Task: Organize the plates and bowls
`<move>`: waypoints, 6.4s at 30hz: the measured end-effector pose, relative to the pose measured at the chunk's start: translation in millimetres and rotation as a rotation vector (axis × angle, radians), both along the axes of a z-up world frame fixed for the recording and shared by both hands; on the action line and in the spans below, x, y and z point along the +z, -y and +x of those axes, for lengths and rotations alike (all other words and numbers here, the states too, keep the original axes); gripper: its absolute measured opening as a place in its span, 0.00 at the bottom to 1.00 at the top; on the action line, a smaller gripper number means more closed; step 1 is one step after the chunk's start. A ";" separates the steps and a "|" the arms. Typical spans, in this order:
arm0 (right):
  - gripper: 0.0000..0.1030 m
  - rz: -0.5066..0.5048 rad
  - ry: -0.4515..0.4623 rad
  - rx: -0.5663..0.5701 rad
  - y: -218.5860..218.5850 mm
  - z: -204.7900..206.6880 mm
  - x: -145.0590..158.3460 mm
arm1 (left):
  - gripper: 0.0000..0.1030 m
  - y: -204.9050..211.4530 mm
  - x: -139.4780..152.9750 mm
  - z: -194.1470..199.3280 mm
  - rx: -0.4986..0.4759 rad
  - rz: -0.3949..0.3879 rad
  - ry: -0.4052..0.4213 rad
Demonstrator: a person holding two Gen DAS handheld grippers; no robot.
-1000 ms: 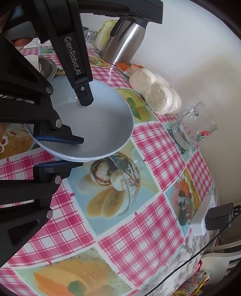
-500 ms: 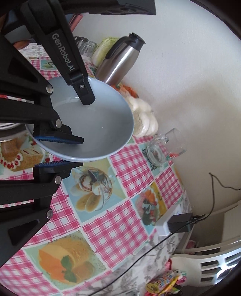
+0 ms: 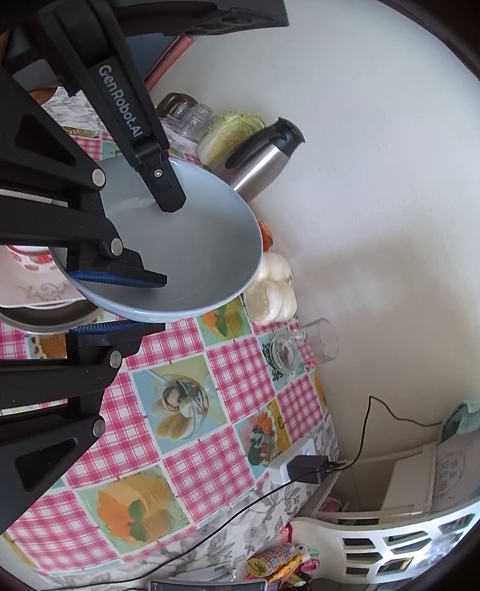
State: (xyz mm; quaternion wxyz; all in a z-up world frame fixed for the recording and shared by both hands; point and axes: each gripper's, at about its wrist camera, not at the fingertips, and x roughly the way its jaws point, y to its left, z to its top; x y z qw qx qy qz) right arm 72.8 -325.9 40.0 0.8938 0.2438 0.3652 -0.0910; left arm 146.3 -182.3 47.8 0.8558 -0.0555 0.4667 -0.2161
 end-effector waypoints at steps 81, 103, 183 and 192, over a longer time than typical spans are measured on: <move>0.21 -0.183 -0.236 0.193 -122.5 -2.3 -46.6 | 0.18 -141.2 -68.6 -44.5 0.186 -0.174 -0.130; 0.39 -0.179 -0.209 0.164 -114.3 -8.1 -36.5 | 0.56 -151.1 -62.6 -44.7 0.219 -0.113 -0.094; 1.00 -0.283 -0.148 0.102 -96.7 -101.9 -78.2 | 0.97 -179.5 -106.5 -107.6 0.196 0.325 0.066; 1.00 -0.280 -0.151 0.101 -95.4 -101.3 -79.6 | 0.97 -178.2 -111.7 -104.9 0.187 0.323 0.049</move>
